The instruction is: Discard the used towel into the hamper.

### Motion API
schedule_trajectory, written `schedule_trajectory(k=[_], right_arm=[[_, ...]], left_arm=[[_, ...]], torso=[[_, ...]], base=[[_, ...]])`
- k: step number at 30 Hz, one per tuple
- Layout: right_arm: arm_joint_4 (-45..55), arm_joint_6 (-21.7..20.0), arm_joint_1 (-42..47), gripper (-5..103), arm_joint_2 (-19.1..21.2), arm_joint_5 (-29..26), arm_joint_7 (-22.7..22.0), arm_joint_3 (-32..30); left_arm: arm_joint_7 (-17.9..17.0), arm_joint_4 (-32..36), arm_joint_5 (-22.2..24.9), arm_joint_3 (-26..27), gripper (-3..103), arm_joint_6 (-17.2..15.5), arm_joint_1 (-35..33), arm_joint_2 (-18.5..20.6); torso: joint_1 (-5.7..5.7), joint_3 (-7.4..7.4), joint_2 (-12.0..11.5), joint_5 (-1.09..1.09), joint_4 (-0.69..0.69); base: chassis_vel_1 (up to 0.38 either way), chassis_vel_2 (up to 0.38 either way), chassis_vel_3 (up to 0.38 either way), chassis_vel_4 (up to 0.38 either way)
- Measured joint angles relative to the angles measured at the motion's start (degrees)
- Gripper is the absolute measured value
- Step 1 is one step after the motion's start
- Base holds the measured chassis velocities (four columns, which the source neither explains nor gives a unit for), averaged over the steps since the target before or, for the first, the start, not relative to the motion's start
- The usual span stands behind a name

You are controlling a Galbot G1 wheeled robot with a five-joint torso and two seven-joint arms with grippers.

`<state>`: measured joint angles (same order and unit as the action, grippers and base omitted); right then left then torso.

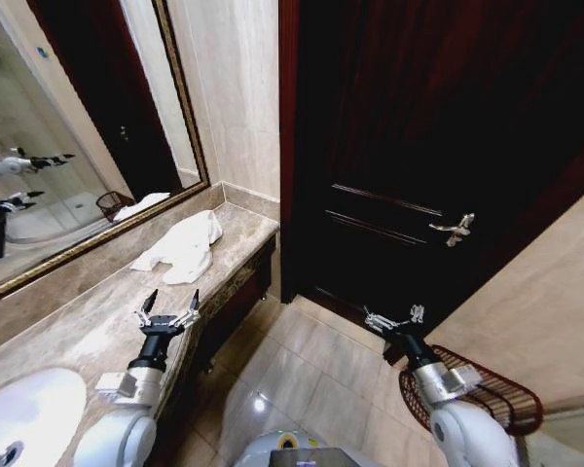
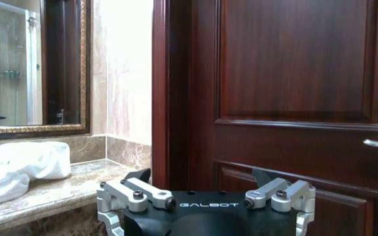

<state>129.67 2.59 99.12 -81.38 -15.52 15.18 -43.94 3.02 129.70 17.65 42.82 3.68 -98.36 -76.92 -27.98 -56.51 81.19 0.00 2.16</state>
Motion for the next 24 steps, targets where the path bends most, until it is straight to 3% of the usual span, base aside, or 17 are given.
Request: schedule_trajectory(k=[13,18,24], right_arm=[[0.39,0.02,-0.07,100,-0.48,0.09,0.46,-0.03],[0.32,0.06,0.27,100,-0.16,-0.07,-0.15,-0.38],[0.36,0.12,0.15,100,0.00,-0.58,-0.41,-0.53]], left_arm=[[0.03,-0.08,0.19,-0.01,100,0.33,-0.05,-0.30],[-1.53,-0.73,0.53,0.29,100,0.55,0.35,0.53],[-2.86,-0.73,2.81,0.50,100,-3.07,3.31,2.92]], torso=[[0.00,0.00,0.00,0.00,0.01],[0.00,0.00,0.00,0.00,0.00],[-0.02,-0.01,-0.01,0.00,-0.01]], base=[[-0.078,0.079,0.084,-0.079],[-0.079,0.082,0.077,-0.070],[-0.026,0.028,0.044,-0.017]])
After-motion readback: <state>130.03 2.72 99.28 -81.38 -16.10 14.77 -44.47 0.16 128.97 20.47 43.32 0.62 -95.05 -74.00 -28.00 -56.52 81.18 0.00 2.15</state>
